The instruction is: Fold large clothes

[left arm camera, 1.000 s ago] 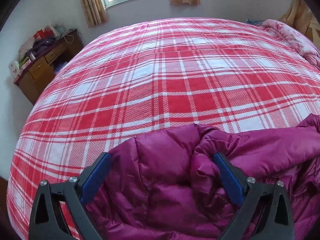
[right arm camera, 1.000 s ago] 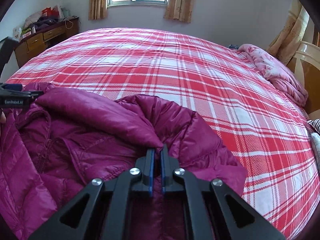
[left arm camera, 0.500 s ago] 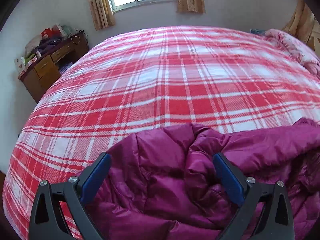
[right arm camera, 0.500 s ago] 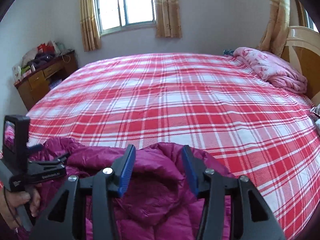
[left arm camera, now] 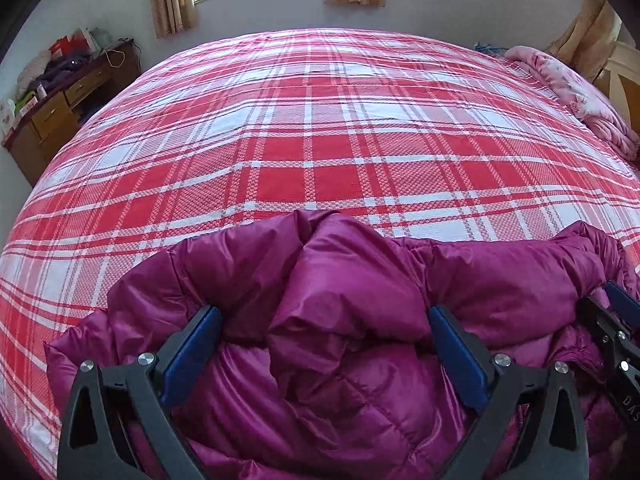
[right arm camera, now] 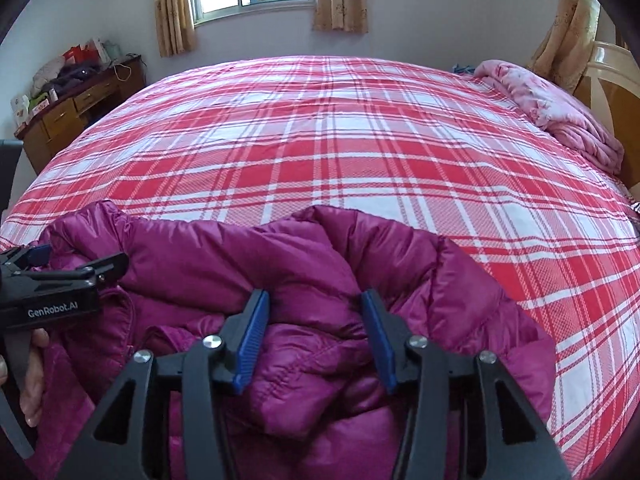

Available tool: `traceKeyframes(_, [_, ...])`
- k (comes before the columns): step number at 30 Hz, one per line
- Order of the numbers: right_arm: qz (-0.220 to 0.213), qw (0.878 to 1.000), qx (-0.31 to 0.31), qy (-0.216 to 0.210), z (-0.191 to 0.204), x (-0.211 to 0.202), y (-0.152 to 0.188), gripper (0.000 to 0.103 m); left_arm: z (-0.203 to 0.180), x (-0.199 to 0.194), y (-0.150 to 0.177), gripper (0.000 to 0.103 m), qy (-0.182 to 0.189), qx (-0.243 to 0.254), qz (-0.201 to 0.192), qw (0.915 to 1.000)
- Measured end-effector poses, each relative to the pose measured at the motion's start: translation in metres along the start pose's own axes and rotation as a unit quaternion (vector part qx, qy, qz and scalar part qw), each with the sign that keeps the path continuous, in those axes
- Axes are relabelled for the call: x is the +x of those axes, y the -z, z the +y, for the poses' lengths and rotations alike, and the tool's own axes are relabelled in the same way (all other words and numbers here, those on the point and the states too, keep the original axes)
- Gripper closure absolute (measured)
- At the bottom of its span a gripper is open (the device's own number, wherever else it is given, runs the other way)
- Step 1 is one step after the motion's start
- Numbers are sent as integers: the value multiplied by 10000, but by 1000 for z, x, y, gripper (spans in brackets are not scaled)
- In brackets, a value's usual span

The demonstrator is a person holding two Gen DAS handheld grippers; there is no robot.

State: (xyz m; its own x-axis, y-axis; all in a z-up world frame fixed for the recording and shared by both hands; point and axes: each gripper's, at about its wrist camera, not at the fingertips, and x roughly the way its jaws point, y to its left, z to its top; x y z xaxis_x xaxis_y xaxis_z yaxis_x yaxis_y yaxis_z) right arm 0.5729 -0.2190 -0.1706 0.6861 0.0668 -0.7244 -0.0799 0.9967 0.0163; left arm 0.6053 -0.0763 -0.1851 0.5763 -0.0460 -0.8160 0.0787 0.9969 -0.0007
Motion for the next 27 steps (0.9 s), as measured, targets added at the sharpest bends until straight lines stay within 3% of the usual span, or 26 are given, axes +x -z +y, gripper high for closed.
traceKeyframes(8, [167, 9999, -8, 42, 1, 10, 1, 46, -6, 3, 2, 1, -192, 76, -21, 9998])
traceKeyframes(27, [246, 9996, -64, 148, 3, 15, 0, 46, -7, 4, 3, 1, -214, 76, -61, 9997])
